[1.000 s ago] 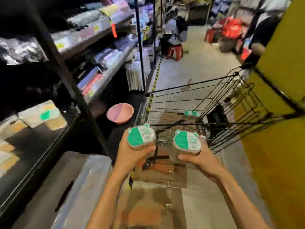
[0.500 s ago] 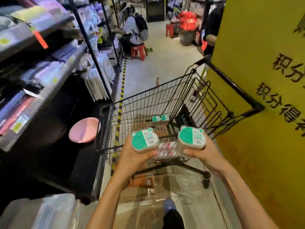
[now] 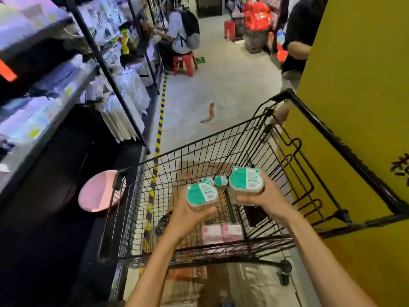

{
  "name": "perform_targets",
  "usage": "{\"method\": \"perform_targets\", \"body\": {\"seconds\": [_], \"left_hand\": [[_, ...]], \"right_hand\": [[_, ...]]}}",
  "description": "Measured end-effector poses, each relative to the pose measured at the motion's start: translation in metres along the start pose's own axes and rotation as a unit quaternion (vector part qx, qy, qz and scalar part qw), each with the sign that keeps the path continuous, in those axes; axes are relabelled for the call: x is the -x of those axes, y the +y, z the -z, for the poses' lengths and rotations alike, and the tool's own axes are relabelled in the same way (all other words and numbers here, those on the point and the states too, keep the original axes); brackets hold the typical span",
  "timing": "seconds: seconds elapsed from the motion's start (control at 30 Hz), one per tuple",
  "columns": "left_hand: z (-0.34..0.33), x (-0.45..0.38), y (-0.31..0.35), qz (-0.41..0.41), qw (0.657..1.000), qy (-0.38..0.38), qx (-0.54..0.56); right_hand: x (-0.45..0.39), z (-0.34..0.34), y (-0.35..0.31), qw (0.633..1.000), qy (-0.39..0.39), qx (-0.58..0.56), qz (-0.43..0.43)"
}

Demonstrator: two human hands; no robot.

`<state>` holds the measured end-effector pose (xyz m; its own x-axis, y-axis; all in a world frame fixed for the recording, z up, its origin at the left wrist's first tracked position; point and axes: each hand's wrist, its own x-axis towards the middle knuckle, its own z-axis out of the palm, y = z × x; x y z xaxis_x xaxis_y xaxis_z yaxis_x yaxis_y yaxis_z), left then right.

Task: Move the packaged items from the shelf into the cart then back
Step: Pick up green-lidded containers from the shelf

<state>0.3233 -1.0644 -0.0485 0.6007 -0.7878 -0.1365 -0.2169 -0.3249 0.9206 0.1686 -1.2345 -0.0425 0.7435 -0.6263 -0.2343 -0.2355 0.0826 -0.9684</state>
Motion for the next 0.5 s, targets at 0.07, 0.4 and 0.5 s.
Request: {"method": "perform_targets", "body": {"seconds": [0.07,0.4,0.5], "left_hand": [[-0.001,-0.022,-0.006,0.014,1.0,-0.003,-0.001],[-0.022,-0.131,-0.06,0.09,0.995,0.022,-0.048],[-0.029,-0.159,-0.083,0.125,0.99,0.035,-0.049]], "right_hand": [[-0.02,0.002,0.003,1.0,-0.004,0.012,-0.009],[-0.131,0.008,0.042,0.995,-0.05,0.069,-0.047],[-0.165,0.008,0.07,0.992,-0.072,0.074,-0.079]]}}
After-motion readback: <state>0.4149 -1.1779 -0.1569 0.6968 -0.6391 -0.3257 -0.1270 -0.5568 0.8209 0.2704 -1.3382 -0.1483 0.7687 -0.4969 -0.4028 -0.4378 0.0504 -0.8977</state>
